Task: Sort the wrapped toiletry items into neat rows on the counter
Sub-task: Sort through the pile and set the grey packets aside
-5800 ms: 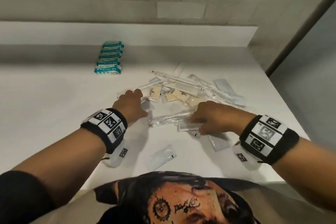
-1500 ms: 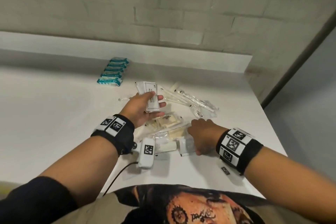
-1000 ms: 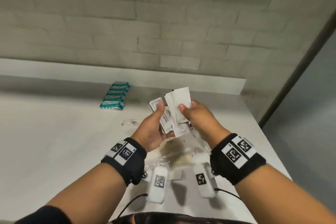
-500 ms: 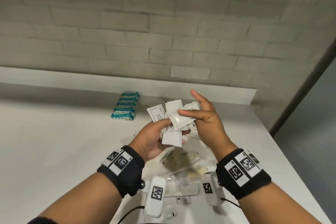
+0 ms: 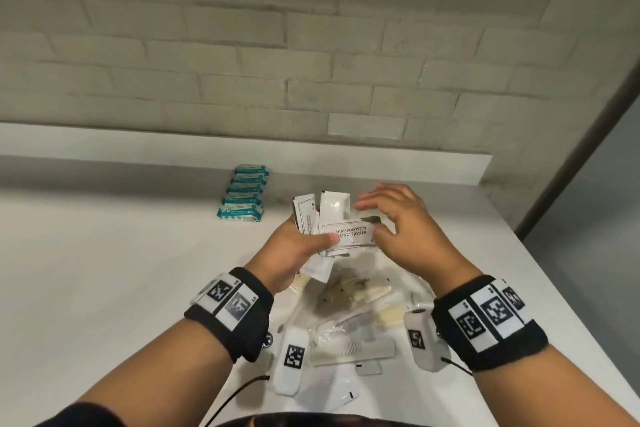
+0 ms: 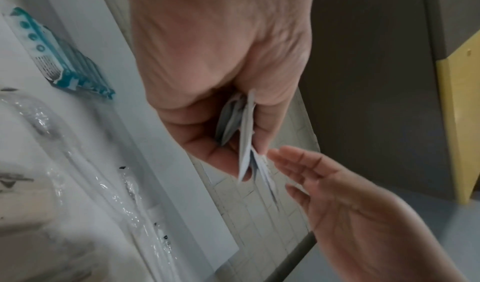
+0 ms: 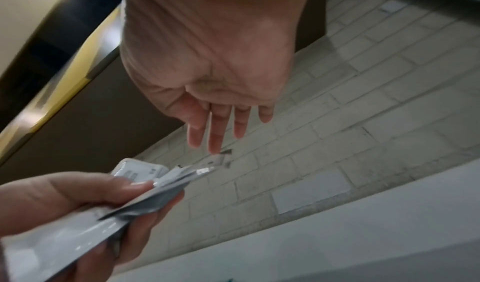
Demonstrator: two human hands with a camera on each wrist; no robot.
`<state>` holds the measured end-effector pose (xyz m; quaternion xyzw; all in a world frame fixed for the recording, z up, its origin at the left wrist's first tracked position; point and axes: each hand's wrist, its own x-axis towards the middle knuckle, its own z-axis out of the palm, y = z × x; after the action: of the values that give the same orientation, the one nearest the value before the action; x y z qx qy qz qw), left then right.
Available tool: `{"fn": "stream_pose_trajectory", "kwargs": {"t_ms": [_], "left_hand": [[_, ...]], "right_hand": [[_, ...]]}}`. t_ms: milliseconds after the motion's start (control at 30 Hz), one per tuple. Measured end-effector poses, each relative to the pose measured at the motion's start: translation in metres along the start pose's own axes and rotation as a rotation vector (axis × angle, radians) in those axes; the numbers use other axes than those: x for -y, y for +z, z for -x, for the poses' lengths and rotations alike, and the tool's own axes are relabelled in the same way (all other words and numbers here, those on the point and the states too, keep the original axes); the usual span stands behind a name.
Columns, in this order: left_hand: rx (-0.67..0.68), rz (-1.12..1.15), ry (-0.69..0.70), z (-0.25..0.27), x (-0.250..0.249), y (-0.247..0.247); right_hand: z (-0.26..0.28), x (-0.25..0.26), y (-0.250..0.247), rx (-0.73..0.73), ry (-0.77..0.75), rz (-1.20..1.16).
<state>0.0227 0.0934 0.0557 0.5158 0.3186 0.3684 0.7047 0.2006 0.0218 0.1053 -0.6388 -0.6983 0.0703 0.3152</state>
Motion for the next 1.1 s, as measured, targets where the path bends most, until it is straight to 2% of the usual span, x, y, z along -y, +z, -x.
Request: {"fn": "stream_pose_trajectory", "kwargs": {"t_ms": [67,133,200,267,333,400,467,533,567,633,700,767,833,900,967,1100], "left_hand": [[0.027,0.016,-0.003,0.002,0.001,-0.002],[0.046,0.048,-0.006,0.004,0.000,-0.007],[0.034,0.051,-0.009,0.006,0.001,-0.015],[-0.005,0.050,-0.021,0.006,0.002,-0.028],[-0.042,0.046,-0.031,0.006,0.001,-0.040],[-0.020,0.027,-0.030,0.007,0.000,-0.049],[0.058,0.004,-0.042,0.010,-0.003,-0.050],[0.128,-0.017,-0.058,0.012,-0.003,-0.049],[0.132,-0.025,-0.064,0.012,-0.003,-0.050],[0.083,0.019,-0.091,0.009,-0.004,-0.054],[-0.005,0.144,-0.146,0.005,-0.006,-0.059],[-0.030,0.247,-0.168,0.002,-0.009,-0.060],[0.020,0.265,-0.144,0.000,-0.012,-0.056],[0.053,0.218,-0.099,0.000,-0.012,-0.050],[0.035,0.171,-0.066,-0.002,-0.011,-0.044],[-0.029,0.110,-0.030,-0.004,-0.007,-0.032]], "right_hand": [[-0.001,0.014,0.007,0.095,0.078,0.084],[-0.003,0.022,0.021,0.183,0.238,0.031],[-0.005,0.019,0.033,0.187,0.387,-0.109],[-0.006,0.013,0.037,0.143,0.459,-0.249],[-0.009,0.008,0.039,0.049,0.492,-0.439],[-0.014,0.011,0.042,-0.013,0.512,-0.738],[-0.018,0.019,0.048,0.044,0.512,-0.931],[-0.023,0.030,0.054,0.069,0.456,-0.951],[-0.026,0.036,0.054,0.018,0.412,-0.934],[-0.031,0.039,0.051,-0.152,0.291,-0.858],[-0.031,0.035,0.046,-0.196,0.151,-0.726],[-0.023,0.026,0.049,-0.130,-0.033,-0.372],[-0.012,0.019,0.058,-0.135,-0.266,0.009],[-0.003,0.011,0.061,-0.136,-0.325,0.096],[0.003,0.006,0.057,-0.140,-0.249,0.029],[0.012,0.001,0.029,-0.040,0.260,-0.267]]}}
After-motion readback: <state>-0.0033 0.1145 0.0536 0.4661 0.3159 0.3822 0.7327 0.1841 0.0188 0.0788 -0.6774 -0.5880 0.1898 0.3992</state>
